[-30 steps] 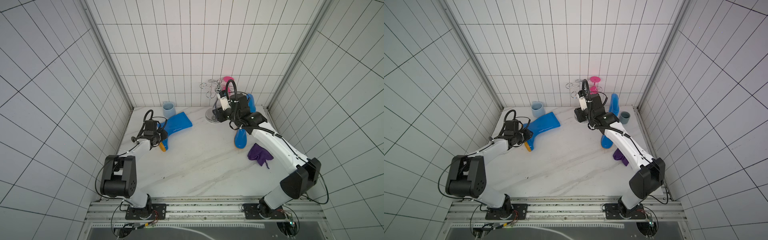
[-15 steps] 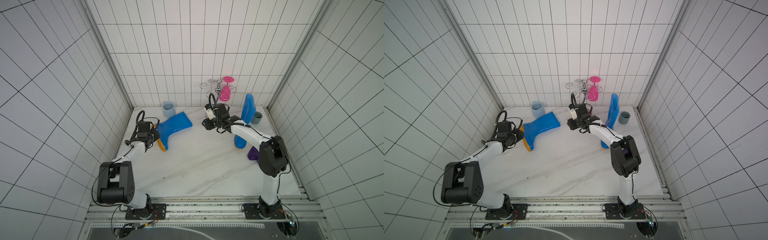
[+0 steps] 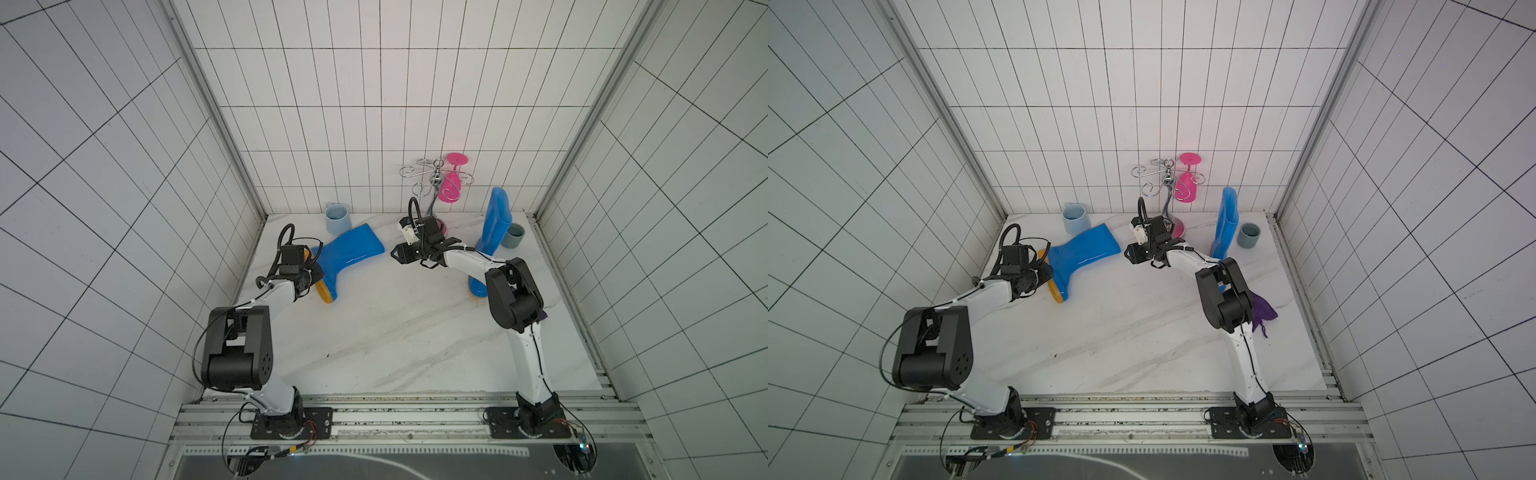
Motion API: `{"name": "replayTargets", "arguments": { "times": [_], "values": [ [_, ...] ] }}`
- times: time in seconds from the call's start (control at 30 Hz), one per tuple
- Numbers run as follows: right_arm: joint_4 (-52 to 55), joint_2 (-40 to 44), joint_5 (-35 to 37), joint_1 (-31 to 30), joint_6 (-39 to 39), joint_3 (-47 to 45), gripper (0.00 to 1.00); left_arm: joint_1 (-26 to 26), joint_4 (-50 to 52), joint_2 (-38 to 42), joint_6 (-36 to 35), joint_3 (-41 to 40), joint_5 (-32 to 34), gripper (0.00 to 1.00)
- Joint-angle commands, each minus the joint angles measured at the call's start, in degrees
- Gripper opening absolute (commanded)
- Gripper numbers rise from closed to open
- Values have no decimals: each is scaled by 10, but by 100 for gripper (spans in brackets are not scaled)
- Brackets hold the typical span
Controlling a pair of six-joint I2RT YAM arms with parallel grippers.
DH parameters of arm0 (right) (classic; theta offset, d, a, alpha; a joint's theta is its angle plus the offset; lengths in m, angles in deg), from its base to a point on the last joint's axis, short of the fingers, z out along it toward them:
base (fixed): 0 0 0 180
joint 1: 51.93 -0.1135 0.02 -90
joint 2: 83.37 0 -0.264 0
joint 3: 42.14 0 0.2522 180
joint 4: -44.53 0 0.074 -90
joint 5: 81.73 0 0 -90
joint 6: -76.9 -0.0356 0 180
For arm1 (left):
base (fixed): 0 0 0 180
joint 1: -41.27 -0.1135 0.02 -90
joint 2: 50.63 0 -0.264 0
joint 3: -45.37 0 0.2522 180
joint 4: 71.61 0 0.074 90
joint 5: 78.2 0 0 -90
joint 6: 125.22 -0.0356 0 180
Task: Wipe the rubber boots with a cloth
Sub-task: Move the rubber boot to the center of the board.
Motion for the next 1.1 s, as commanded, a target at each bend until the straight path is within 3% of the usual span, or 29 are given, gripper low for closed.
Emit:
{"name": "replayTargets", "arguments": {
  "times": [0.0, 0.43, 0.73, 0.93, 1.07],
  "values": [
    [-66, -33, -48, 6, -36, 62, 49, -1, 1, -10, -6, -2, 8, 37],
    [-269, -115, -123, 19, -179, 67, 46, -1, 18, 4, -18, -3, 27, 37],
    [-309, -186, -160, 22, -240, 145, 44, -3, 20, 1, -23, -3, 30, 37],
    [-336, -194, -203, 19, -265, 148, 25, -3, 17, -1, -22, -7, 28, 37],
    [-353, -154, -216, 9, -260, 80, 8, -3, 14, -1, -21, -18, 33, 37]
  ]
}}
